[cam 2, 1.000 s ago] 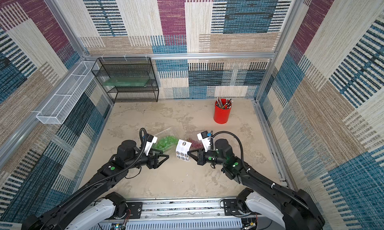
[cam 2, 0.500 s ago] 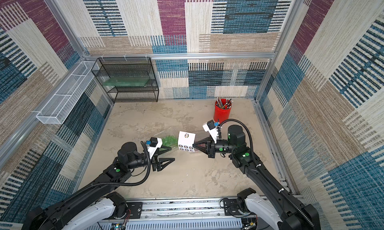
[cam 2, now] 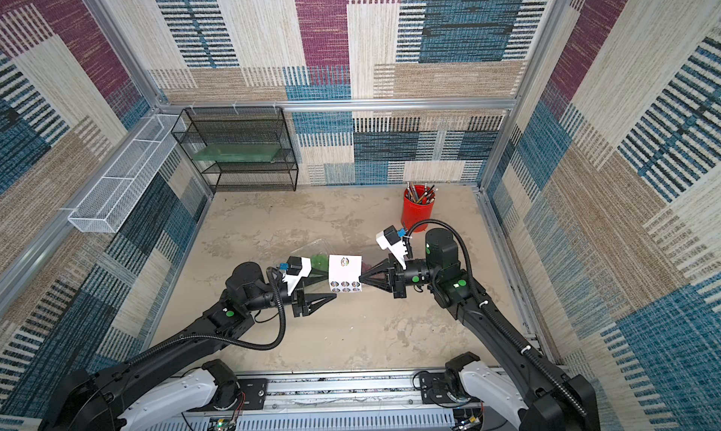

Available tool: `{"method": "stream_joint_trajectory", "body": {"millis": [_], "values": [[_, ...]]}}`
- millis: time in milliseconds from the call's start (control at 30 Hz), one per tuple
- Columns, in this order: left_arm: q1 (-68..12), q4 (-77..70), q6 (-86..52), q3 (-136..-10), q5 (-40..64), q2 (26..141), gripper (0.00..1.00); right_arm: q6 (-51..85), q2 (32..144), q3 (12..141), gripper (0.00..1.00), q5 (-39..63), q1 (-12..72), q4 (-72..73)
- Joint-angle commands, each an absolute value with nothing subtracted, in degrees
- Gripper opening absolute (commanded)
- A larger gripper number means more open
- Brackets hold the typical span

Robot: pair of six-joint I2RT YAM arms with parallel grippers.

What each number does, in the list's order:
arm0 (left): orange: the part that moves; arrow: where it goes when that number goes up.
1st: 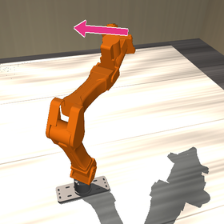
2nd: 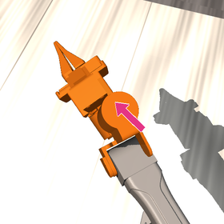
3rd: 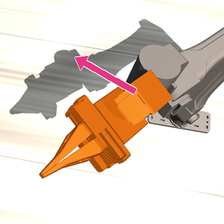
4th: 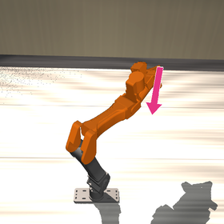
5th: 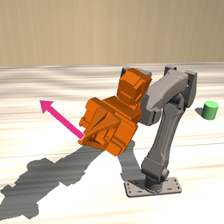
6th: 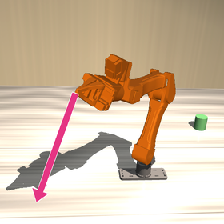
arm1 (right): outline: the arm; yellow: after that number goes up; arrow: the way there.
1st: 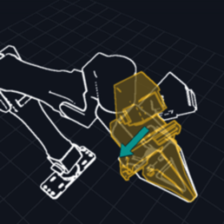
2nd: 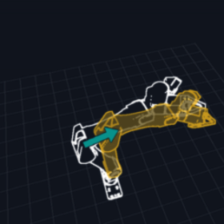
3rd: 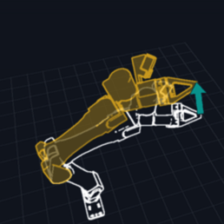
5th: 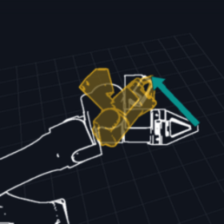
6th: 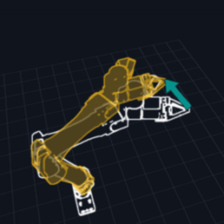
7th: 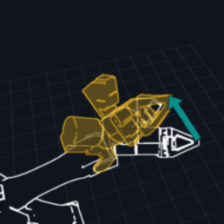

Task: Label fruit boxes
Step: Pick up the label sticker from the center of the board.

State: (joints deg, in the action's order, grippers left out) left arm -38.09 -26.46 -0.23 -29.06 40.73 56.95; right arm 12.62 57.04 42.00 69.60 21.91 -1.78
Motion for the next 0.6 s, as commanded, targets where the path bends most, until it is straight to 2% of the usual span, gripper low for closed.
{"method": "stream_joint_trajectory", "body": {"millis": [0, 333, 567], "values": [[-38.8, -28.6, 1.9, -30.3, 42.1, 57.7, 0.58, 12.5, 57.4, 42.4, 0.00, 71.0, 22.1, -0.7], [-40.4, -31.8, 0.5, -31.6, 41.3, 61.3, 0.46, 13.1, 58.0, 42.4, 0.00, 71.4, 22.5, 0.0], [-40.9, -32.4, -0.3, -32.2, 41.0, 62.3, 0.43, 13.1, 58.2, 42.2, 0.00, 71.1, 22.7, 0.0]]}}
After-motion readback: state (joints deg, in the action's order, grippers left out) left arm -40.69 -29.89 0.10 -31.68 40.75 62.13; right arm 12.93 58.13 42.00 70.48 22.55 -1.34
